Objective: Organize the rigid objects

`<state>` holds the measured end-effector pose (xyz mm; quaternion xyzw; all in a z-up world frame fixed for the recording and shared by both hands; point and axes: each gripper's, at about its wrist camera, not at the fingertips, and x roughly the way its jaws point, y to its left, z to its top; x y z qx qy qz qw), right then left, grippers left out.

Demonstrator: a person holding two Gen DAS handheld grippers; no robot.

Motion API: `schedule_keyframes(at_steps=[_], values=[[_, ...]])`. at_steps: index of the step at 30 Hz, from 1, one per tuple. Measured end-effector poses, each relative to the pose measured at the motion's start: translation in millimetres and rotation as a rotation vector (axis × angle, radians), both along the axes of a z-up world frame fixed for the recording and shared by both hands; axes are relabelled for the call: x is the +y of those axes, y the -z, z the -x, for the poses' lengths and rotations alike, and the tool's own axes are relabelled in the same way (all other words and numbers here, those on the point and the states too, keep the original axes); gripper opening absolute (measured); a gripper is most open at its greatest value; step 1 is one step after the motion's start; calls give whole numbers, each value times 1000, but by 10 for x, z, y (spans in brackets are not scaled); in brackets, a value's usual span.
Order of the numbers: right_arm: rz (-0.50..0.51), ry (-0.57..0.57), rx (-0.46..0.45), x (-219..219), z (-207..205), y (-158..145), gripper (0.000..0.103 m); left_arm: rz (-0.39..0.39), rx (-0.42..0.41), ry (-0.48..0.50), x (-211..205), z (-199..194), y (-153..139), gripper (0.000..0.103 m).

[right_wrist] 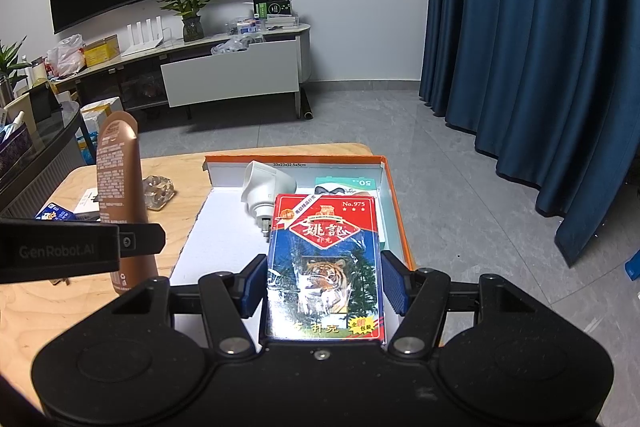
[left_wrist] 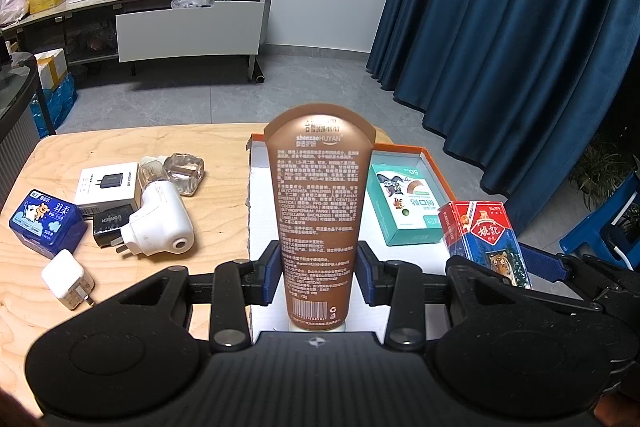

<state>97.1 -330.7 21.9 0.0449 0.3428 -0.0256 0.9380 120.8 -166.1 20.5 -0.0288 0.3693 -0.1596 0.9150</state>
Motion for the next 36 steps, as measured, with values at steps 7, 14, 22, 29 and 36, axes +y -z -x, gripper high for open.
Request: schedule_keyframes(at_steps=[7, 14, 22, 29, 36], values=[[1, -1, 0, -2, -2, 2, 72, 1, -2, 1, 1, 1, 1, 39], [0, -2, 1, 1, 5, -5, 72, 5, 4, 1, 6, -1, 11, 39], [1, -7, 6, 4, -5, -47, 72, 8, 10, -4, 15, -7, 14, 39], [2, -8, 10, 1, -22, -34, 72, 12, 16, -5, 15, -11, 27, 39], [3, -9, 14, 3, -40, -7, 72, 15, 19, -7, 19, -10, 32, 39]])
